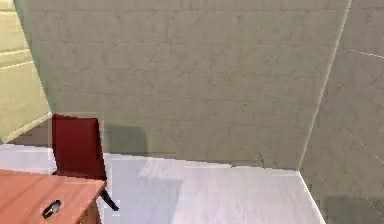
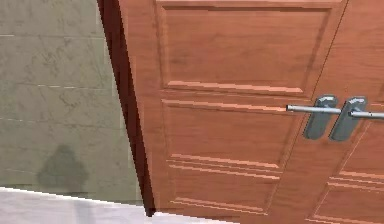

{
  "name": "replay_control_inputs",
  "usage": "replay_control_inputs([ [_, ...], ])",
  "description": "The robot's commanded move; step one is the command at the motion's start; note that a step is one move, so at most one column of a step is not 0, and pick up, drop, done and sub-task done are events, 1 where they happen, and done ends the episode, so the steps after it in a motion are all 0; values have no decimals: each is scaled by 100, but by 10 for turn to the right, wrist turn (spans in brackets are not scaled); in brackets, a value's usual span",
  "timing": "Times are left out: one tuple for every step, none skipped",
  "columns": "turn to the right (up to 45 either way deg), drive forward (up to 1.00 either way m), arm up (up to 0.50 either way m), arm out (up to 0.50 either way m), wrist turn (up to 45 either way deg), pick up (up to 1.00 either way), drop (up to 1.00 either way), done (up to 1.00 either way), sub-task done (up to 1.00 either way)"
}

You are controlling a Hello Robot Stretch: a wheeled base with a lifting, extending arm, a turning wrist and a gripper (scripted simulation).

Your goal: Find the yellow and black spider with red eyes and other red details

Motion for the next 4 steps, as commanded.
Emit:
replay_control_inputs([
  [0,75,0,0,0,0,0,0,0],
  [-300,0,0,0,0,0,0,0,0],
  [0,65,0,0,0,0,0,0,0],
  [90,0,0,0,0,0,0,0,0],
])
